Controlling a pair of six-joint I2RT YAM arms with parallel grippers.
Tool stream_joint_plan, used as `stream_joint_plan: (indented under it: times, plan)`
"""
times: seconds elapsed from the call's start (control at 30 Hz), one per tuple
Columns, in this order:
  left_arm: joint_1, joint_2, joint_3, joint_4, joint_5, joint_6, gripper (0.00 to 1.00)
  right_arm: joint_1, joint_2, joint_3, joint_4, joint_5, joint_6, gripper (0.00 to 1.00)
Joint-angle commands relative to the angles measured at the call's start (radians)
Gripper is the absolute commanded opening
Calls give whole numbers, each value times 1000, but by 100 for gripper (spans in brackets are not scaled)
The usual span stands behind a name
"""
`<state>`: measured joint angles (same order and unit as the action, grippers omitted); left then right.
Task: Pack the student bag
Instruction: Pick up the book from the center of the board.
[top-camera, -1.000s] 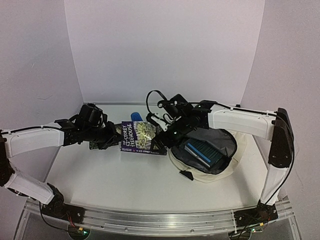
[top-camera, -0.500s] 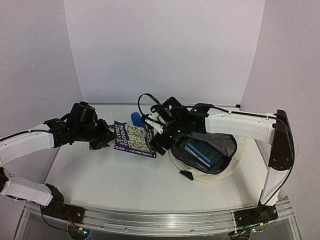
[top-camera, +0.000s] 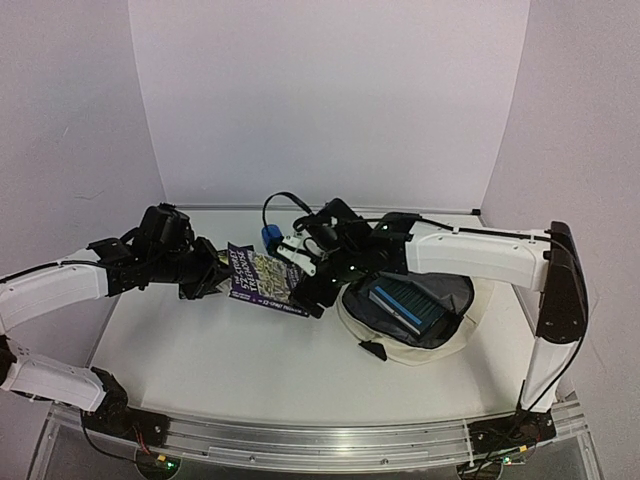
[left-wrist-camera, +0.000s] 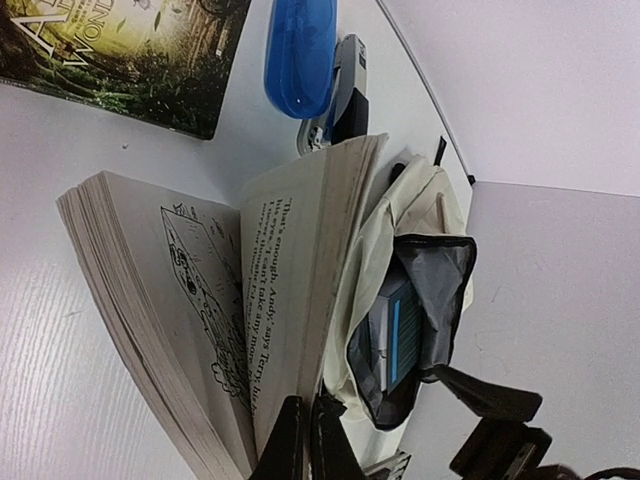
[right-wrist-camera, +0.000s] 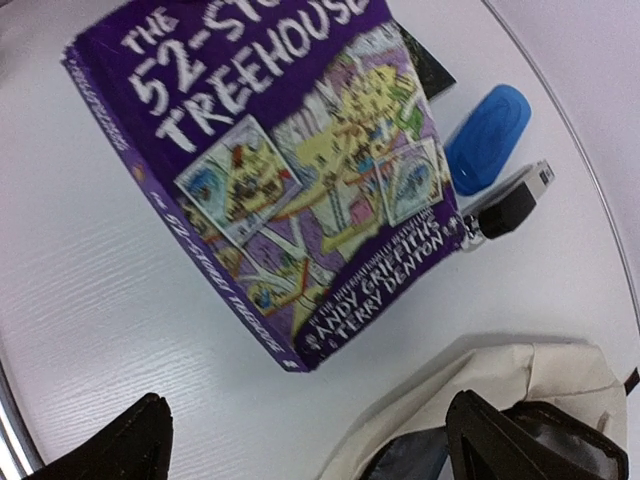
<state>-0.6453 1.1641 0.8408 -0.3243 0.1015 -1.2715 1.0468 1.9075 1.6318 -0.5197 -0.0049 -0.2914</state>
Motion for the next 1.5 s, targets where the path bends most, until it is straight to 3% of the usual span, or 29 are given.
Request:
stream_joint_plan:
  times: [0.0, 0.27, 0.43, 0.6, 0.7, 0.8, 0.87, 1.1, 1.23, 1.33, 1.47]
  plan:
    - [-2, -40, 1, 130, 47, -57, 0, 37, 54, 11, 129, 82, -66, 93]
    - [-2, -46, -17, 185, 96, -102, 0, 65, 114, -71, 368, 243, -127, 87]
    - [-2, -62, -34, 200, 104, -123, 0, 65, 132, -127, 461, 213, -157, 80]
    - [-2, -80, -44, 200, 105, -131, 0, 67, 155, -160, 511, 232, -181, 61]
    - [-2, -91, -57, 199, 100, -138, 0, 65, 139, -186, 543, 232, -202, 38]
    - [-2, -98, -71, 204, 94, -149, 0, 65, 104, -203, 544, 232, -219, 6]
    - [-2, -101, -78, 204, 88, -155, 3, 65, 71, -213, 543, 236, -230, 0]
    - [-2, -147, -79, 156, 44, -142, 57, 66, -38, -226, 479, 290, -271, 0]
    - [-2, -135, -10, 38, 36, -131, 82, 65, -74, -224, 462, 351, -312, 0]
    - [-6, -95, 46, -34, 61, -129, 89, 66, -81, -220, 451, 392, -341, 0]
    - [-21, -99, 23, 27, 65, -157, 98, 67, -82, -215, 432, 431, -367, 0]
